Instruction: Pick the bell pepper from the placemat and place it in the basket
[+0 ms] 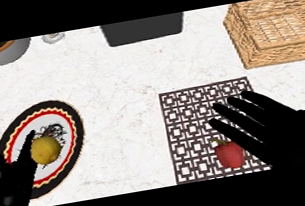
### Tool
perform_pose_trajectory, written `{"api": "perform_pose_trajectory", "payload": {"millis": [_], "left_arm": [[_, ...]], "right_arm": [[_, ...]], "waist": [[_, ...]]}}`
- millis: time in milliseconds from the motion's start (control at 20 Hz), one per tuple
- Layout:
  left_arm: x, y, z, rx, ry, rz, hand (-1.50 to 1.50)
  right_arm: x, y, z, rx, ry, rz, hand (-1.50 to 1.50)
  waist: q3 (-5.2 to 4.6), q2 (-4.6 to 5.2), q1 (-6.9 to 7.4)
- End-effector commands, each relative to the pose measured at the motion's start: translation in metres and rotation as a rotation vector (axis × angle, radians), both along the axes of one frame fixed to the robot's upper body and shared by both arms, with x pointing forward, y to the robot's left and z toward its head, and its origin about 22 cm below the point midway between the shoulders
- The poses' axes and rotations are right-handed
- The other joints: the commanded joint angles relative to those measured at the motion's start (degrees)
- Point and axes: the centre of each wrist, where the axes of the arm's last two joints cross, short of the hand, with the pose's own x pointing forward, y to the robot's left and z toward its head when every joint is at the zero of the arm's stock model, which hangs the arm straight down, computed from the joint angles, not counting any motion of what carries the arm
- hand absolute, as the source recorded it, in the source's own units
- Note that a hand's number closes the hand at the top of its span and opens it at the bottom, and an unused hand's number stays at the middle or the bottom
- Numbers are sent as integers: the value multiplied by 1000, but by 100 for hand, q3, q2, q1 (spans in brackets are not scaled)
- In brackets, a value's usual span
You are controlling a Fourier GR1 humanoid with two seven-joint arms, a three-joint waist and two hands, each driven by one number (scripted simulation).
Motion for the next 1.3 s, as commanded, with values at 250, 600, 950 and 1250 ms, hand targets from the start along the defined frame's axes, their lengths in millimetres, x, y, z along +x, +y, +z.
{"api": "perform_pose_trajectory", "payload": {"millis": [250,600,950,1250], "left_arm": [[-21,-13,-22,-66,119,-46,0],[-18,-19,-27,-75,115,-71,0],[-10,-36,-20,-56,114,-88,0],[-11,-35,-15,-83,111,-81,0]], "right_arm": [[-26,-15,35,-96,54,16,-150],[-25,-19,40,-7,101,-14,-150],[-24,4,15,35,118,-3,-150],[-20,12,-13,-62,130,-39,-150]], "waist": [[-71,68,92],[-64,103,168],[-51,122,266],[-38,126,278]]}}
